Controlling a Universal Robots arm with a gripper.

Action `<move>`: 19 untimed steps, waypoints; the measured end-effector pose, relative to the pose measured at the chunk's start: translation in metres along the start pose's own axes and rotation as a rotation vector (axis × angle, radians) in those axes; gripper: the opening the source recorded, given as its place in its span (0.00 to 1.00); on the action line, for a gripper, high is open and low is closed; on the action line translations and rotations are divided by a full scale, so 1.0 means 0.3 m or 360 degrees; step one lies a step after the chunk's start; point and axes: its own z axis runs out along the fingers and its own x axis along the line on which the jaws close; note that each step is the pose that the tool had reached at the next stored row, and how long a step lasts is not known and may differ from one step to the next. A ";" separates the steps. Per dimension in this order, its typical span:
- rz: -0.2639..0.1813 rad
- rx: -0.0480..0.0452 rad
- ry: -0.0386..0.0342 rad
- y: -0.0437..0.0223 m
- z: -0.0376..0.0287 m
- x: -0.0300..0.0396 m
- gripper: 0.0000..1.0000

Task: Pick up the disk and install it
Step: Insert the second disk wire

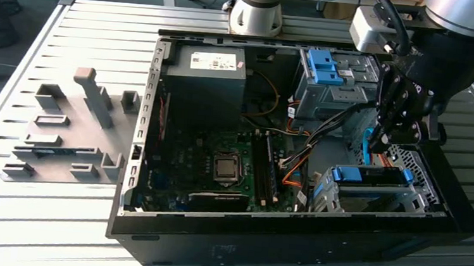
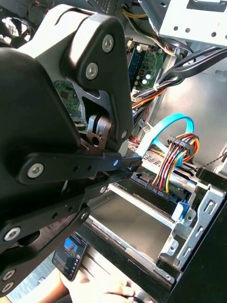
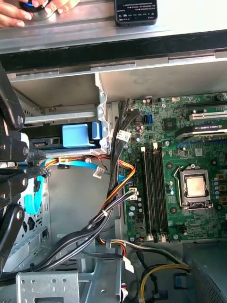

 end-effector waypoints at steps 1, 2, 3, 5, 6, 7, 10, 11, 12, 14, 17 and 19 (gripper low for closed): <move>0.0001 -0.0002 -0.0024 0.000 0.001 0.003 0.16; 0.0002 -0.0005 -0.0053 -0.001 0.001 0.005 0.16; 0.0003 -0.0008 -0.0081 -0.001 0.001 0.008 0.16; 0.0006 -0.0013 -0.0131 -0.001 0.002 0.014 0.16; 0.0006 -0.0013 -0.0133 -0.001 0.002 0.015 0.16; 0.0006 -0.0013 -0.0133 -0.001 0.003 0.015 0.16; 0.0006 -0.0013 -0.0133 -0.002 0.005 0.021 0.16; 0.0006 -0.0013 -0.0133 -0.002 0.006 0.024 0.16; 0.0006 -0.0013 -0.0133 -0.002 0.007 0.028 0.16; 0.0006 -0.0013 -0.0133 -0.003 0.010 0.036 0.16; 0.0005 -0.0013 -0.0135 -0.004 0.017 0.052 0.16; 0.0007 -0.0015 -0.0160 -0.005 0.022 0.058 0.16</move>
